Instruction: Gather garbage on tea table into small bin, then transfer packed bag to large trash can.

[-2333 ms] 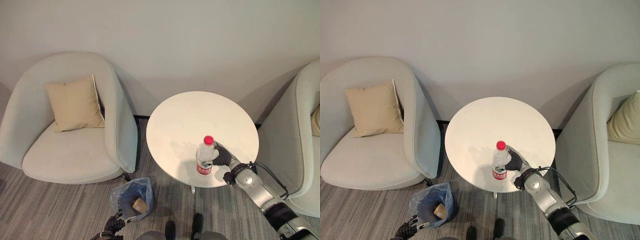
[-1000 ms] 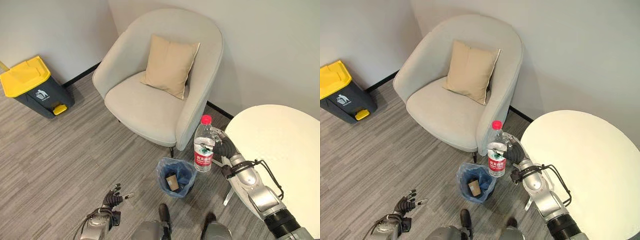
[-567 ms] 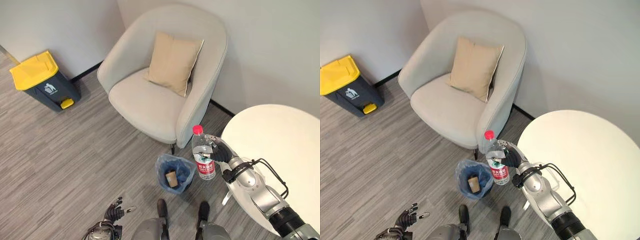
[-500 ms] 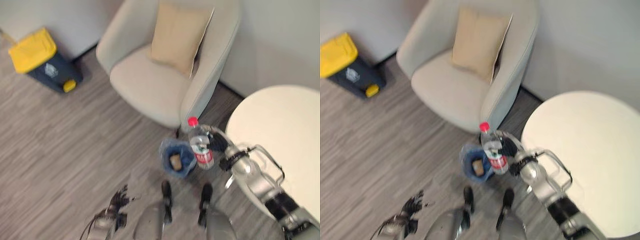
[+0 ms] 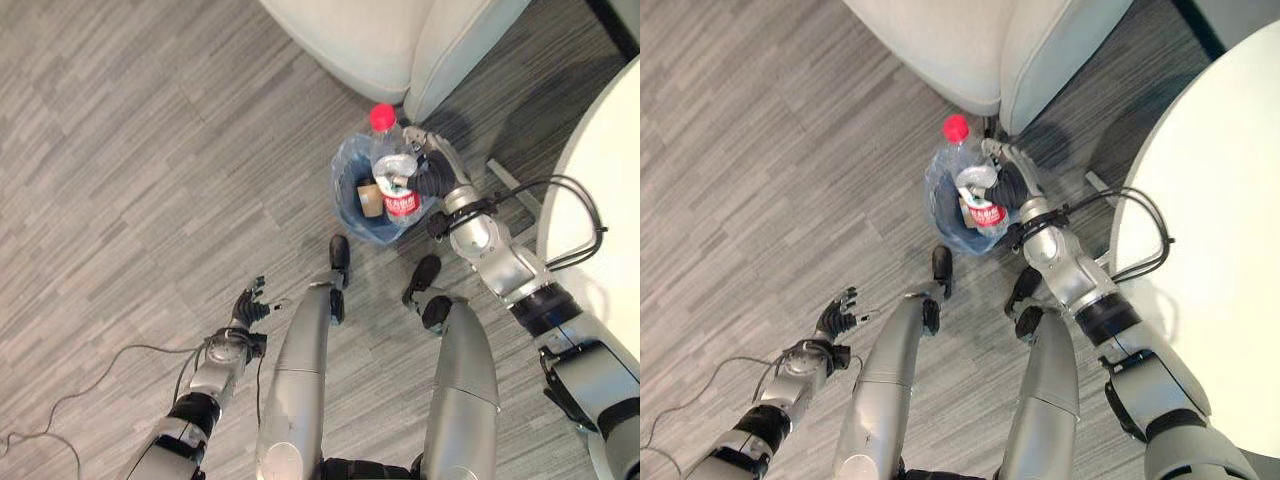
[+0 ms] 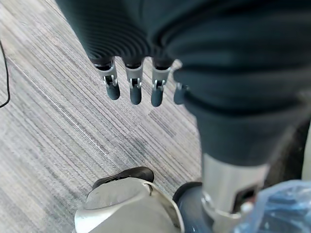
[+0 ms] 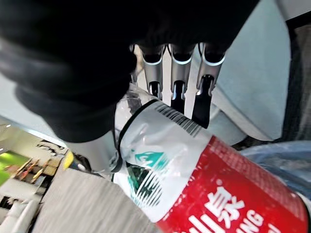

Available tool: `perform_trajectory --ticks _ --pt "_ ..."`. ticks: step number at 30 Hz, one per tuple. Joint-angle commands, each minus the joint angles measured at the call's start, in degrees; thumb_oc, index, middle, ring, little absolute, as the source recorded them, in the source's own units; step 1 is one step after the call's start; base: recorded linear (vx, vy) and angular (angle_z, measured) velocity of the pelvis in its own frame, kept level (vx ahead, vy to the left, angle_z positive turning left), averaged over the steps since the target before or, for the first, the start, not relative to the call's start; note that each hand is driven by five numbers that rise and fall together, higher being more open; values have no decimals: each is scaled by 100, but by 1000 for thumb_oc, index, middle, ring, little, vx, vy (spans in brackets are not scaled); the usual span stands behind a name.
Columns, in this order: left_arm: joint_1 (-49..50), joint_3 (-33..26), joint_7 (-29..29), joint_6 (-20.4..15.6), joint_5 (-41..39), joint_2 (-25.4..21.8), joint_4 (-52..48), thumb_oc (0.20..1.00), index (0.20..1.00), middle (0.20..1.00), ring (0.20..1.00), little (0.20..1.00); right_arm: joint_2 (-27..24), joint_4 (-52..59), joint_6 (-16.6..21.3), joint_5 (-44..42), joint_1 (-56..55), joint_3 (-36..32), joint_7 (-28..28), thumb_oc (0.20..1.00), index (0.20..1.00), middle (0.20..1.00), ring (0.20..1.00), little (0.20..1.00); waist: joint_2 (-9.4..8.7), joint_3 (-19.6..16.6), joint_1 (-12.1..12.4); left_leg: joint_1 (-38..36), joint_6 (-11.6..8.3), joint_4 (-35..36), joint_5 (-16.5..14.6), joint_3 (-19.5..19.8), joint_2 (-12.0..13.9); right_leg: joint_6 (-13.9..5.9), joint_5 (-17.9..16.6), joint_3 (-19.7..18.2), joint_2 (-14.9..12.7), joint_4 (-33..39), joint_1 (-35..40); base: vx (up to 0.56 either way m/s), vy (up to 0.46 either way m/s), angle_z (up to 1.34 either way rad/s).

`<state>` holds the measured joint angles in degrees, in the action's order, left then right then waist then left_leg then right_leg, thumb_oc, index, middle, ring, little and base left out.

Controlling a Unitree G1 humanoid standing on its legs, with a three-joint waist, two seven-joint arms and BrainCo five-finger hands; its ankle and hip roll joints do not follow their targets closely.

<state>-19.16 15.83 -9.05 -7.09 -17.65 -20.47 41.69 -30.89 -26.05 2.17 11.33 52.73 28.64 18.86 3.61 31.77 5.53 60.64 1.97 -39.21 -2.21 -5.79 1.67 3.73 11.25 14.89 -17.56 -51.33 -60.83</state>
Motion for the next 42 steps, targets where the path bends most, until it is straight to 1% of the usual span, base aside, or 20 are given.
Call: perform_trajectory --ticks 1,4,7,10,11,12,15,16,17,18,20,21,24,27,31,35,36,37,38,42 --pt "423 328 -103 -166 -274 -100 -81 1000 1000 1000 1000 1000 57 -75 169 -161 29 30 377 200 200 200 200 200 106 -769 147 216 -143 -6 -476 -81 -103 -387 559 -423 47 303 65 33 8 16" --pt "354 393 -100 -196 -353 -150 -164 1000 1000 1000 1000 1000 -40 -608 119 -287 426 188 384 200 200 200 200 200 127 -832 230 609 -141 -179 -492 -86 -155 -384 607 -449 -80 124 -290 38 1 18" --pt "171 585 -108 -218 -481 -154 -111 1000 1000 1000 1000 1000 77 -1449 90 -744 806 341 349 200 200 200 200 200 142 -904 314 956 -111 -277 -482 -67 -221 -387 615 -504 -161 -13 -643 39 22 12" --pt "114 673 -119 -185 -476 -160 -74 1000 1000 1000 1000 1000 154 -1816 49 -846 889 473 261 200 200 200 200 200 143 -950 331 1095 -74 -319 -494 -74 -268 -389 634 -573 -203 -94 -786 46 19 6" --pt "64 732 -137 -189 -477 -166 -51 1000 1000 1000 1000 1000 132 -2060 13 -821 1027 625 224 250 250 250 250 250 170 -942 349 1150 -57 -330 -484 -82 -290 -391 645 -603 -230 -140 -861 42 42 14" --pt "-12 783 -154 -195 -450 -123 -47 1000 1000 1000 1000 1000 148 -2245 14 -860 1079 719 215 1000 1000 1000 1000 1000 180 -903 340 1170 -33 -335 -479 -78 -324 -378 667 -636 -267 -211 -900 35 38 11" --pt "-20 789 -167 -192 -379 -102 -36 1000 1000 1000 1000 1000 81 -2181 3 -655 1035 890 199 1000 1000 1000 1000 1000 148 -893 309 1129 -35 -318 -479 -75 -337 -373 658 -634 -248 -198 -868 10 2 3" --pt "-5 754 -185 -193 -354 -60 -28 1000 1000 1000 1000 1000 32 -2031 -12 -381 942 990 211 1000 1000 1000 1000 1000 112 -895 276 1086 -31 -290 -487 -68 -335 -379 644 -628 -221 -168 -833 2 -34 -4" --pt "45 650 -209 -190 -254 -14 -26 1000 1000 1000 1000 1000 -107 -1628 -46 272 700 1178 197 1000 1000 1000 1000 1000 68 -900 217 988 -39 -232 -506 -36 -311 -389 626 -610 -177 -102 -746 -4 -44 -3" --pt "64 600 -211 -191 -222 -1 -20 1000 1000 1000 1000 1000 -185 -1505 -51 547 634 1246 200 1000 1000 1000 1000 1000 49 -906 193 951 -45 -218 -520 -24 -302 -394 620 -601 -163 -77 -715 -15 -67 -2" --pt "143 499 -200 -205 -78 -1 5 1000 1000 1000 1000 1000 -354 -1258 -84 1470 352 1634 39 1000 1000 1000 1000 1000 12 -938 149 787 -99 -125 -528 48 -263 -410 603 -551 -100 38 -545 -25 -101 -1" --pt "146 497 -200 -206 -61 -27 7 1000 1000 1000 1000 1000 -383 -1271 -86 1605 357 1736 -2 1000 1000 1000 1000 1000 -2 -943 152 777 -110 -115 -524 66 -255 -415 594 -543 -90 49 -525 -20 -82 1" --pt "143 485 -201 -221 -60 -75 45 1000 1000 1000 1000 1000 -319 -1528 -117 1924 388 2032 -90 1000 1000 1000 1000 1000 -13 -937 167 731 -151 -57 -486 88 -219 -444 572 -501 -50 129 -464 -17 -41 -1" --pt "97 552 -242 -238 -83 -119 65 1000 1000 1000 1000 1000 -129 -1874 -211 2179 498 2382 -191 1000 1000 1000 1000 1000 -1 -891 198 801 -171 -30 -449 127 -236 -479 555 -474 -39 139 -503 -11 -52 1" --pt "59 587 -274 -246 -114 -143 93 1000 1000 1000 1000 1000 39 -2232 -308 2366 523 2550 -213 1000 1000 1000 1000 1000 35 -858 203 932 -176 -84 -440 148 -270 -463 584 -500 -55 64 -624 6 -24 3" --pt "-72 704 -317 -292 -206 -225 100 1000 1000 1000 1000 1000 362 -3294 -481 2503 521 2786 -277 1000 1000 1000 1000 1000 135 -758 257 1247 -187 -260 -404 160 -351 -410 640 -592 -144 -218 -979 13 -32 10" --pt "-76 703 -317 -293 -207 -224 104 1000 1000 1000 1000 1000 372 -3311 -476 2501 527 2790 -269 1000 1000 1000 1000 1000 133 -762 255 1258 -187 -266 -406 160 -353 -410 643 -594 -147 -227 -991 5 -26 22" --pt "-134 756 -328 -290 -210 -225 124 1000 1000 1000 1000 1000 485 -3590 -514 2517 485 2850 -316 1000 1000 1000 1000 1000 163 -724 260 1362 -193 -346 -393 162 -391 -387 646 -637 -153 -325 -1100 4 -47 21" --pt "-194 800 -345 -273 -158 -212 182 1000 1000 1000 1000 1000 619 -3694 -540 2459 411 2831 -359 200 200 200 200 200 166 -708 265 1416 -199 -362 -358 185 -400 -365 637 -677 -140 -361 -1144 2 -46 15" --pt "-261 815 -360 -276 -155 -159 254 1000 1000 1000 1000 1000 702 -3613 -522 2362 325 2770 -338 200 200 200 200 200 129 -725 259 1367 -198 -300 -334 175 -398 -368 611 -684 -97 -312 -1112 -2 -15 5"
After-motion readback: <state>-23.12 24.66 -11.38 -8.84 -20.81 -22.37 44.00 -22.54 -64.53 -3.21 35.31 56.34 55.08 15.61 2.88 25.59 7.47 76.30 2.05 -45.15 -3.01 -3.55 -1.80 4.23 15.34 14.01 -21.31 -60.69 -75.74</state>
